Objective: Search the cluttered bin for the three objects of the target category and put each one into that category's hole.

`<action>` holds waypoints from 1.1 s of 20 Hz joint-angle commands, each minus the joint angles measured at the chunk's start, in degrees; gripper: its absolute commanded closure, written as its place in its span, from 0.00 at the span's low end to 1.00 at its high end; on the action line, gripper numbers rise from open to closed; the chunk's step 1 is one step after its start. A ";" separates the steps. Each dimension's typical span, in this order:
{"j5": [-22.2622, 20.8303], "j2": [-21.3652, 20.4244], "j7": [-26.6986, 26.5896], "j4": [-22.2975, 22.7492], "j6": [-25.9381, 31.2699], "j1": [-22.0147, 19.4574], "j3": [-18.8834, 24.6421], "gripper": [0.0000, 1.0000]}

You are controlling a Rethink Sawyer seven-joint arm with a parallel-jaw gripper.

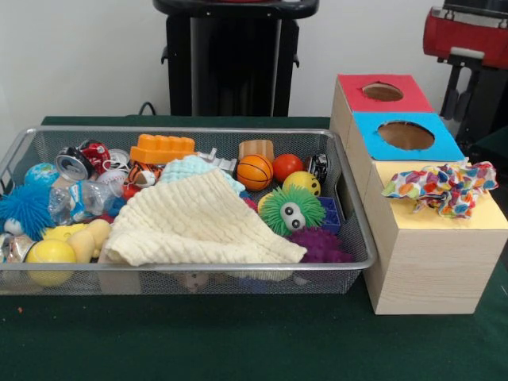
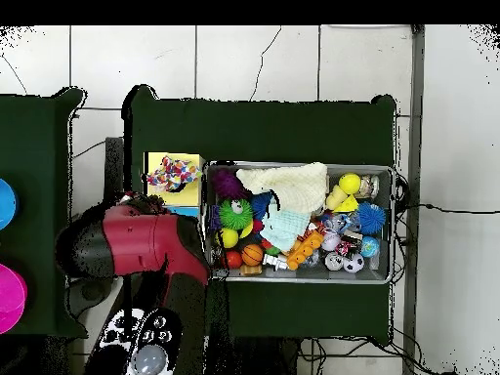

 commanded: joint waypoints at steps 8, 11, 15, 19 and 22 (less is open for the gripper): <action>-0.38 7.61 8.11 -9.78 7.39 -0.80 -2.84 1.00; -0.44 7.70 6.73 -11.06 8.78 -1.59 -2.74 1.00; -0.47 8.12 5.98 -12.44 10.29 -2.15 -2.84 1.00; -0.71 8.32 5.72 -11.95 9.65 -2.85 -2.59 1.00; -0.59 8.19 5.52 -11.18 9.31 -3.35 -1.93 1.00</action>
